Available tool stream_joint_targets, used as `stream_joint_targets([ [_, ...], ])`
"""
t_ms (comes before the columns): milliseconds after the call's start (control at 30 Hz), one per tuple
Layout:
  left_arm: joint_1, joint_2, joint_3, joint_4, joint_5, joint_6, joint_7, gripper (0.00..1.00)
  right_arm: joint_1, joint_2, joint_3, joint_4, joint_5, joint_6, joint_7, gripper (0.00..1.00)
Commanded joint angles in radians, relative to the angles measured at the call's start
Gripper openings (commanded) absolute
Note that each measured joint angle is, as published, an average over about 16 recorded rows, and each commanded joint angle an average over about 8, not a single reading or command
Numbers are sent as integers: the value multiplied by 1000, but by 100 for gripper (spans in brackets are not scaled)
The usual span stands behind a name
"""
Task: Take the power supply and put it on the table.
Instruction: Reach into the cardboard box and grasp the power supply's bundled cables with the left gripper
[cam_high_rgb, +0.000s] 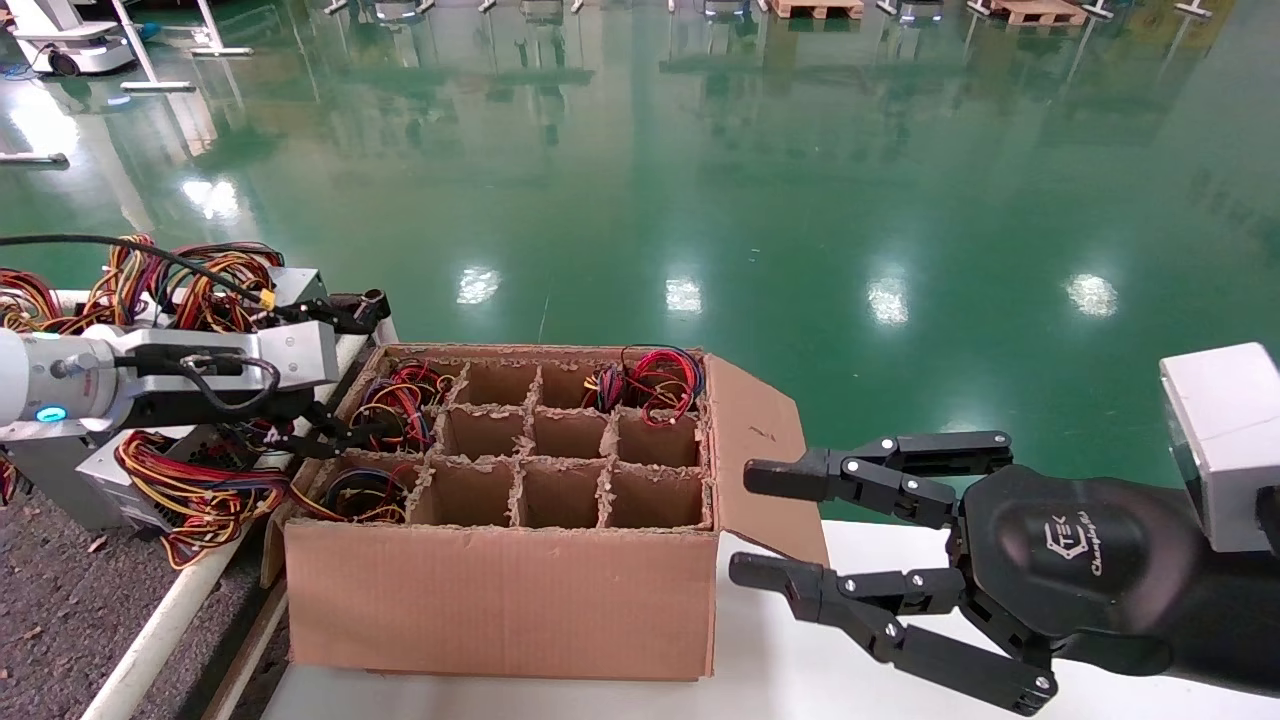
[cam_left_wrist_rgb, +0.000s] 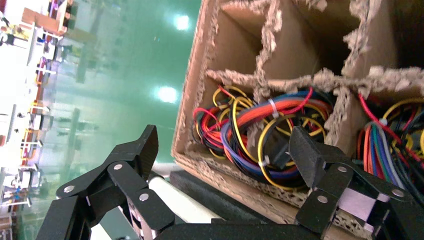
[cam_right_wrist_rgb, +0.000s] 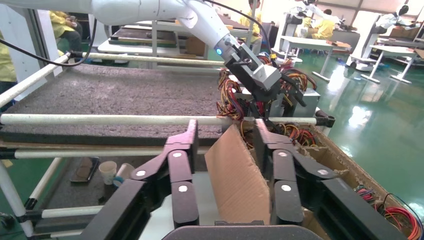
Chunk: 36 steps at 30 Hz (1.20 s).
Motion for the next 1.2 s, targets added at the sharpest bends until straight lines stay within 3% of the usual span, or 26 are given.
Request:
stream_joint_targets([
  [33, -3, 6, -1, 24, 0, -13, 14, 0, 0, 0, 0, 0, 0, 0, 0, 100],
  [1200, -12, 43, -13, 201, -16, -33, 129, 0, 0, 0, 0, 0, 0, 0, 0, 100],
])
